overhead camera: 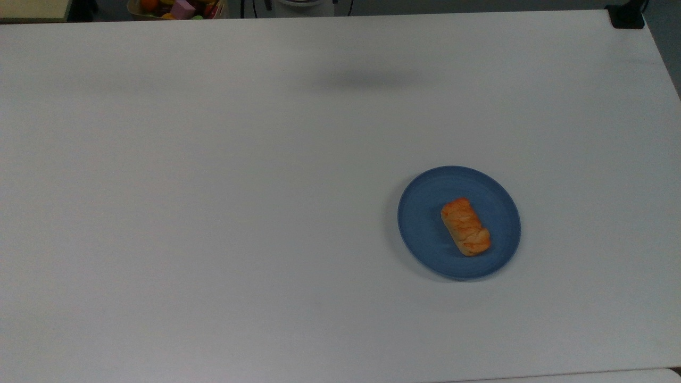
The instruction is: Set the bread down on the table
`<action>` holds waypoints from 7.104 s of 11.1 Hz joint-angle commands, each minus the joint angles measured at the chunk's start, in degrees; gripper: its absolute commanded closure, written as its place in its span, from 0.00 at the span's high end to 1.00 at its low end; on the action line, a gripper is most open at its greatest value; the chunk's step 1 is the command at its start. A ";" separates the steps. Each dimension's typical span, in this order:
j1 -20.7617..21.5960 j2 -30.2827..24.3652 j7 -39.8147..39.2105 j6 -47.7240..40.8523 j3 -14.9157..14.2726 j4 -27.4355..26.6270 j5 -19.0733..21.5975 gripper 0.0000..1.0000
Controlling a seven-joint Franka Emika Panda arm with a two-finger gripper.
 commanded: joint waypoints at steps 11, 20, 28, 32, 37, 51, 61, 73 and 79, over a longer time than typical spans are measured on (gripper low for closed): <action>0.51 0.35 -1.31 0.70 0.47 -1.59 0.27 1.00; 13.50 17.28 4.31 1.84 0.47 15.08 0.10 1.00; 19.31 31.89 5.01 22.21 0.38 21.18 -0.52 1.00; 20.45 36.63 8.88 32.06 0.38 20.83 -3.57 1.00; 21.51 43.14 9.14 40.50 0.38 20.82 -7.36 1.00; 21.60 48.08 15.38 43.77 0.38 20.39 -13.79 0.47; 15.02 27.97 11.89 30.95 -0.32 15.56 -7.82 0.46; -15.64 26.61 -25.45 21.88 -4.90 16.06 8.25 0.46; -23.04 42.68 -29.88 38.83 -4.37 24.57 10.12 0.51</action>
